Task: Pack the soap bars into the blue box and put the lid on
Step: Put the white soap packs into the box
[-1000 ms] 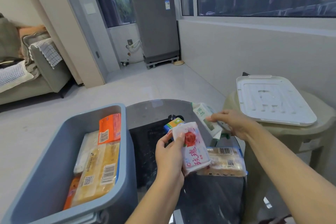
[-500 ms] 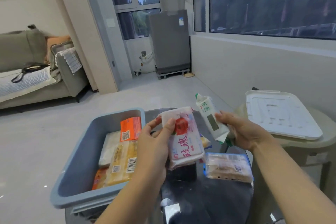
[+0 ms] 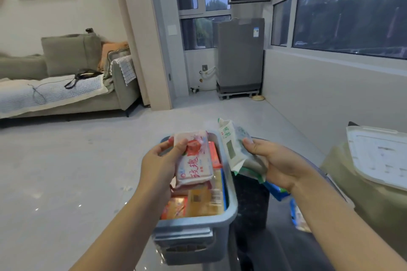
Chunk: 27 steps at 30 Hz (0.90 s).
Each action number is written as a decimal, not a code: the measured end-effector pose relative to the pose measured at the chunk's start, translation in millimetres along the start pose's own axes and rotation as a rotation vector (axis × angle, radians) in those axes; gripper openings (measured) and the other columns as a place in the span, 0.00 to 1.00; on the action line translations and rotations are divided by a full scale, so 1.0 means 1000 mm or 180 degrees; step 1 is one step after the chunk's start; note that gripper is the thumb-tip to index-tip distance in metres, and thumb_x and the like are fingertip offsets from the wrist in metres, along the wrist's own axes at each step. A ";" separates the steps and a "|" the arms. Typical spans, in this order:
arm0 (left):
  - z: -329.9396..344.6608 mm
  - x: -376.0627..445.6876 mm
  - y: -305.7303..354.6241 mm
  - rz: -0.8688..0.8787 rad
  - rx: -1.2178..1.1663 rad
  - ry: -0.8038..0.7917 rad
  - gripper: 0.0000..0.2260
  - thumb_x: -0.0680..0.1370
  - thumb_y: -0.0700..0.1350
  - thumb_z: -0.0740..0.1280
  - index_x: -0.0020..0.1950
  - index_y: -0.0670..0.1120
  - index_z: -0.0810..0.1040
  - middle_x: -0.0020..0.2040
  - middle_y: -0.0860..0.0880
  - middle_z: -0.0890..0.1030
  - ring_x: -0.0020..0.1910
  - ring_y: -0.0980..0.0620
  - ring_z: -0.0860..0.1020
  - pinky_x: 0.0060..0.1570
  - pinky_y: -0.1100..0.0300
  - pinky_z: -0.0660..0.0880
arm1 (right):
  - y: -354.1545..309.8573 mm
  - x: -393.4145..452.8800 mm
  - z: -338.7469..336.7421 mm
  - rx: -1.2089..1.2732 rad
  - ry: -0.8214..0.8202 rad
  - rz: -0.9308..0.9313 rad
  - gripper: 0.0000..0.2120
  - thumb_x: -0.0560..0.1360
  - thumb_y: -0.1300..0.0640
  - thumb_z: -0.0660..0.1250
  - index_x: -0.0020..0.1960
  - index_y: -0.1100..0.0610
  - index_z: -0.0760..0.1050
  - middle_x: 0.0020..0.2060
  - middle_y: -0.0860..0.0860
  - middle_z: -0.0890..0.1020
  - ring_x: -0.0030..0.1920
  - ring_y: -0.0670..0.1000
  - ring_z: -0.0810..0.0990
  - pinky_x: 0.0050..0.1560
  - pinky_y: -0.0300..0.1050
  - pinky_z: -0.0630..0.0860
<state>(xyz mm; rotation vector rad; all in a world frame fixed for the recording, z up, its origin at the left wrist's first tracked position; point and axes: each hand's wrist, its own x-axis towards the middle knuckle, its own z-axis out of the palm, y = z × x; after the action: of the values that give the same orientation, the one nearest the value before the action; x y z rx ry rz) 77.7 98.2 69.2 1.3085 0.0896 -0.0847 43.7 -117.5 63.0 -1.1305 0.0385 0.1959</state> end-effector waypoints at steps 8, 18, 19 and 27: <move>-0.041 0.029 0.017 0.0270 -0.0121 0.0445 0.20 0.70 0.44 0.74 0.61 0.45 0.77 0.46 0.41 0.85 0.38 0.45 0.85 0.37 0.44 0.82 | 0.002 0.050 0.051 -0.0620 0.0444 0.0221 0.10 0.77 0.63 0.61 0.58 0.61 0.73 0.49 0.58 0.83 0.42 0.53 0.84 0.34 0.46 0.82; -0.091 0.058 0.021 0.0061 -0.0325 0.0612 0.21 0.69 0.44 0.75 0.60 0.43 0.77 0.47 0.40 0.85 0.39 0.41 0.85 0.41 0.35 0.80 | 0.032 0.142 0.101 -0.2198 0.0768 0.0559 0.16 0.72 0.65 0.66 0.60 0.63 0.72 0.50 0.60 0.82 0.45 0.59 0.83 0.42 0.46 0.77; -0.096 0.059 0.020 0.0010 -0.0350 0.0612 0.20 0.69 0.45 0.75 0.60 0.43 0.77 0.47 0.40 0.85 0.40 0.40 0.85 0.41 0.34 0.79 | 0.038 0.148 0.105 -0.2343 0.0762 0.0684 0.18 0.71 0.64 0.67 0.61 0.62 0.72 0.50 0.60 0.82 0.44 0.59 0.83 0.43 0.47 0.79; -0.108 0.068 0.009 -0.0146 -0.0612 0.0549 0.18 0.71 0.45 0.73 0.58 0.41 0.78 0.47 0.38 0.85 0.43 0.37 0.84 0.47 0.31 0.76 | 0.053 0.166 0.120 -0.3906 0.0896 0.0673 0.21 0.73 0.55 0.68 0.63 0.61 0.70 0.53 0.57 0.81 0.46 0.54 0.81 0.40 0.44 0.80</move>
<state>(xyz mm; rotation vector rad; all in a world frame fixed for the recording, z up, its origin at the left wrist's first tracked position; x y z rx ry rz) 144.0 204.4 42.4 1.1199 0.2686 -0.0018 189.4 34.9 44.8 -2.3775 0.3219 0.2518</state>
